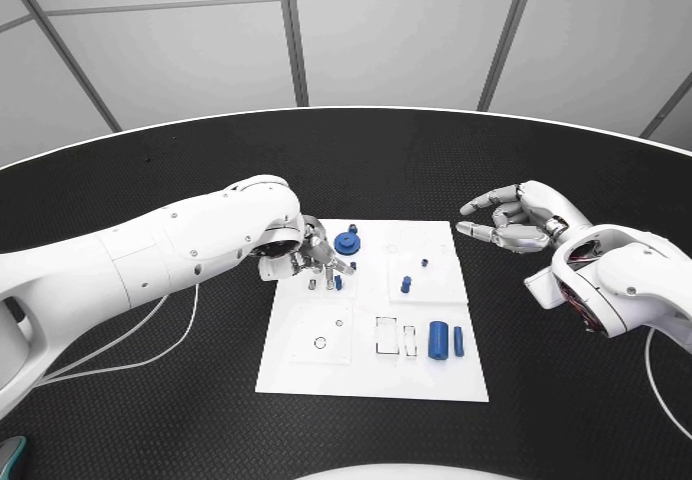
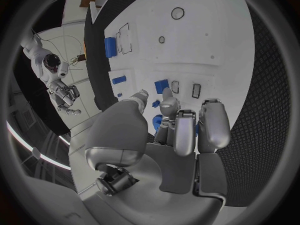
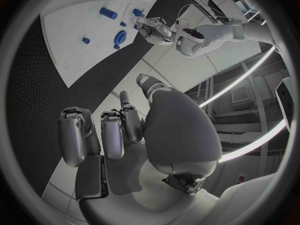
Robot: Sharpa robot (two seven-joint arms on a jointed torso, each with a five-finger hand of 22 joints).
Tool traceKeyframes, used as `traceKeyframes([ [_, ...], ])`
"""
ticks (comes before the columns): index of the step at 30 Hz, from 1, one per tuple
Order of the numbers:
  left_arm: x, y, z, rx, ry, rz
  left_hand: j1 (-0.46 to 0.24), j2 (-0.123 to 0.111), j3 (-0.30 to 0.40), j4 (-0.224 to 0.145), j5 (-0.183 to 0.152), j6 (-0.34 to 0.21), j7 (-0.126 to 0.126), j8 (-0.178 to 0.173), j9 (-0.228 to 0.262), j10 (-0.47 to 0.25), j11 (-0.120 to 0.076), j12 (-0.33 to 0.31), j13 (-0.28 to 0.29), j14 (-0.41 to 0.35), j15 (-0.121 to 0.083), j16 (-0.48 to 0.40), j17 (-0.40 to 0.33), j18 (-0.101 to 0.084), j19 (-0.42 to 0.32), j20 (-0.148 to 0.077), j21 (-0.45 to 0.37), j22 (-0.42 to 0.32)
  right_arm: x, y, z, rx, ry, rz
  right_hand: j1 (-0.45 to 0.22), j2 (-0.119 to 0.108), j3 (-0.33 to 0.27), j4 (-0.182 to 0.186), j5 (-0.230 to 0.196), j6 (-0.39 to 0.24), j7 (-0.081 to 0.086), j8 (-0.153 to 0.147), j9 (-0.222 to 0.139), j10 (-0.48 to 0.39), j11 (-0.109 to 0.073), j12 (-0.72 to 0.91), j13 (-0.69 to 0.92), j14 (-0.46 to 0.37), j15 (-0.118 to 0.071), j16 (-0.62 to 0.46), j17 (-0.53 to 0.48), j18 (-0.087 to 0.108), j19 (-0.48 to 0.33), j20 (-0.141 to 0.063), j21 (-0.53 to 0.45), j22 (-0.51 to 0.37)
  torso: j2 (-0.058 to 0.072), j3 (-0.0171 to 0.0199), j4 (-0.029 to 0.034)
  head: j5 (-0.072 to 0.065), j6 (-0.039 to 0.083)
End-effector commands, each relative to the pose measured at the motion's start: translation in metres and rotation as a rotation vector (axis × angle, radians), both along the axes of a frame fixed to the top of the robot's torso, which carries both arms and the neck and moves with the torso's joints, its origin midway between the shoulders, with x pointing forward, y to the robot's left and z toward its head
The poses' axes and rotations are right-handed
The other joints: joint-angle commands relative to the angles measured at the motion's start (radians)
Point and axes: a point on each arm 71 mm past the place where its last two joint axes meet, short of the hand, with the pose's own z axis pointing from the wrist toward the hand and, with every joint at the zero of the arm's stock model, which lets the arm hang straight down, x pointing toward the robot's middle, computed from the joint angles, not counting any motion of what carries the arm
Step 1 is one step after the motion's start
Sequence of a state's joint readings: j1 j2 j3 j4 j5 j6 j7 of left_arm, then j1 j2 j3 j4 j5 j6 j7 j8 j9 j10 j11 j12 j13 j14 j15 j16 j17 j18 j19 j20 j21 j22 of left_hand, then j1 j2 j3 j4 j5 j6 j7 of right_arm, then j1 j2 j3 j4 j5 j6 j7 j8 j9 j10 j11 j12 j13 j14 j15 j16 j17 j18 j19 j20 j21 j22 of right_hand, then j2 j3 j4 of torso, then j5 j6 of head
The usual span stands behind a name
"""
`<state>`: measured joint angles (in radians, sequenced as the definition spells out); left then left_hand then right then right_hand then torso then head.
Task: Assemble the parts on the task board
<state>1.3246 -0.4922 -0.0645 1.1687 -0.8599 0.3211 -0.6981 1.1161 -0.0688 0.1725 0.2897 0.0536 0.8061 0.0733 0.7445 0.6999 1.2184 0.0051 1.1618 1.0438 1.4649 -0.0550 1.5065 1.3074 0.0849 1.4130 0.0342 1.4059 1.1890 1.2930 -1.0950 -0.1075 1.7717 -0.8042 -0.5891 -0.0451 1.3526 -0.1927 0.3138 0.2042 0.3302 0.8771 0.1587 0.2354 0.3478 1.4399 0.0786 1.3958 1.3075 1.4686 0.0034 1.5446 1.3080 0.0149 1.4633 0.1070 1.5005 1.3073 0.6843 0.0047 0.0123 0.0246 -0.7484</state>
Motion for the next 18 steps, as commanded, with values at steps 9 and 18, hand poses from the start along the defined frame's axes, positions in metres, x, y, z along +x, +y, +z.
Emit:
traceKeyframes([
  [9, 0.0005, 0.0002, -0.0014, 0.031, 0.016, 0.01, 0.034, 0.006, 0.003, 0.001, -0.004, -0.011, 0.002, 0.005, 0.005, 0.001, -0.002, 0.005, -0.002, 0.073, -0.006, 0.002, 0.148, -0.012, 0.007, -0.001, 0.005, 0.003, 0.0, 0.0003, -0.0004, -0.001, 0.005, 0.002, 0.003, -0.011, 0.002, 0.007, 0.009, 0.009, -0.001, 0.006, -0.002, -0.001, -0.008, 0.003, 0.1, 0.084, -0.008, -0.006, 0.188, 0.008, 0.065, -0.008, -0.008, 0.197, -0.001, 0.0009, -0.0003, 0.002, -0.004],
  [18, 0.001, -0.0011, -0.0022, 0.039, 0.026, 0.001, 0.058, 0.01, 0.017, 0.0, -0.003, -0.015, 0.002, 0.005, 0.008, -0.001, -0.002, 0.007, -0.002, 0.073, -0.006, 0.002, 0.148, -0.012, 0.007, -0.001, 0.006, 0.005, -0.0006, -0.0012, -0.0005, -0.003, 0.009, -0.002, 0.003, -0.011, 0.002, 0.007, 0.009, 0.009, -0.001, 0.006, -0.002, -0.001, -0.008, 0.003, 0.1, 0.084, -0.008, -0.006, 0.188, 0.008, 0.065, -0.008, -0.008, 0.197, 0.0, 0.0018, -0.0012, 0.003, -0.007],
])
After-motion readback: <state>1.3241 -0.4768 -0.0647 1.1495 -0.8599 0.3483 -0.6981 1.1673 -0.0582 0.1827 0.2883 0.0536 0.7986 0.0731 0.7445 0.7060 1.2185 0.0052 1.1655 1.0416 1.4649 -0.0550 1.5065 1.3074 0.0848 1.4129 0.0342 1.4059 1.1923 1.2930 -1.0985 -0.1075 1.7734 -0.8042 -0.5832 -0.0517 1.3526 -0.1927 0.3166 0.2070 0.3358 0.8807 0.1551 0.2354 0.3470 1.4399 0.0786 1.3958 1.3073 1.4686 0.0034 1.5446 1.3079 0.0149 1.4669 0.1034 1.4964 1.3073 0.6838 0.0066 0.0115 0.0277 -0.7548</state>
